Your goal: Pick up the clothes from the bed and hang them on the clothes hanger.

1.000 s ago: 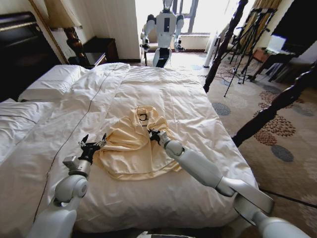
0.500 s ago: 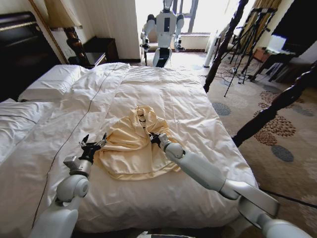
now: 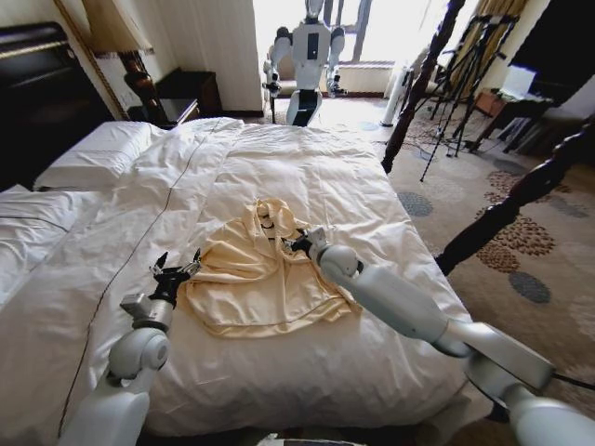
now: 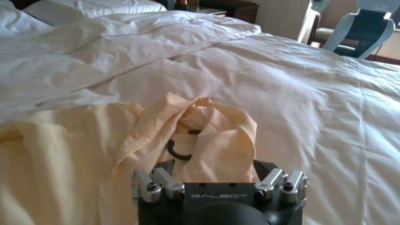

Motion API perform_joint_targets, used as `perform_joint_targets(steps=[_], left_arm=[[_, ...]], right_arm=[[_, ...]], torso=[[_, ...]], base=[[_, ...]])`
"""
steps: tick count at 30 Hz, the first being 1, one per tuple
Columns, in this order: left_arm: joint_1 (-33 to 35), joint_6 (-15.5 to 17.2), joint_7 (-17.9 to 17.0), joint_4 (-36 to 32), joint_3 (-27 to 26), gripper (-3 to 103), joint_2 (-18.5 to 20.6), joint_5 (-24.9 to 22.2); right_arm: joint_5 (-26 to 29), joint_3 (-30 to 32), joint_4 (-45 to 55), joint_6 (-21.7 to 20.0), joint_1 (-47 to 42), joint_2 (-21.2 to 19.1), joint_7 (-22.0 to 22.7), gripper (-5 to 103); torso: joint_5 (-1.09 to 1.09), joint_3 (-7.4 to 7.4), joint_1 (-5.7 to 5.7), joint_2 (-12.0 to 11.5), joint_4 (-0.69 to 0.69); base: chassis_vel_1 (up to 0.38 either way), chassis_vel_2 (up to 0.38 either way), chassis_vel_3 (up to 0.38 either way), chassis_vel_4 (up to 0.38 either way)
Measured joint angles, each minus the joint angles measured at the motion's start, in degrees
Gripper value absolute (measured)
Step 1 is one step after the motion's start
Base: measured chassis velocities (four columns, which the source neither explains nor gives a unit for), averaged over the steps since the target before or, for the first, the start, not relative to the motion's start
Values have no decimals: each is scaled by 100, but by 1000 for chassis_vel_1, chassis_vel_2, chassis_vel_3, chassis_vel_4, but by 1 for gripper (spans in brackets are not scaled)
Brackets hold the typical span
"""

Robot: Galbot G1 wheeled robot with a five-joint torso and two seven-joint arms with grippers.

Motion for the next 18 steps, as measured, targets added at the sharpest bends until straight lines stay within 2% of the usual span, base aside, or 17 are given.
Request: perform_joint_targets(steps=[1, 3, 4, 5, 8, 9, 11, 14, 18], left_arm=[[0, 0, 0, 0, 0, 100, 0, 0], [23, -6, -1, -27, -20, 100, -19, 0], [39, -26, -4, -36, -34, 100, -40, 0], [39, -26, -4, -36, -34, 100, -40, 0], [73, -59, -13, -59, -56, 100, -89, 3], [73, -59, -13, -59, -56, 100, -89, 3], [109, -83, -35, -91, -86, 100, -111, 4], [146, -99, -90, -116, -131, 100, -107, -3], [165, -126, -112, -96, -162, 100, -93, -15]], right_arm=[[0, 0, 0, 0, 0, 0, 0, 83], [-185, -70, -555, 51, 276, 302, -323, 93], [-392, -84, -1065, 127, 458, 584, -639, 97], [-392, -84, -1065, 127, 458, 584, -639, 97], [-910, -3, -2385, 380, 655, 1352, -1128, 100], [-910, -3, -2385, 380, 655, 1352, -1128, 100], [-1283, 123, -3101, 588, 649, 1730, -1355, 100], [-1411, 113, -3268, 596, 571, 1784, -1408, 100], [-1427, 3, -3019, 421, 469, 1540, -1427, 100]], torso=[[0, 0, 0, 0, 0], [1, 0, 0, 0, -1], [0, 0, 0, 0, 0], [0, 0, 0, 0, 0], [0, 0, 0, 0, 1], [0, 0, 0, 0, 1], [-1, 1, 1, 0, 2], [1, 1, 0, 0, 0], [2, 0, -1, 0, -3]], base=[[0, 0, 0, 0], [0, 0, 0, 0], [0, 0, 0, 0], [0, 0, 0, 0], [0, 0, 0, 0], [0, 0, 0, 0], [0, 0, 0, 0], [0, 0, 0, 0], [0, 0, 0, 0]])
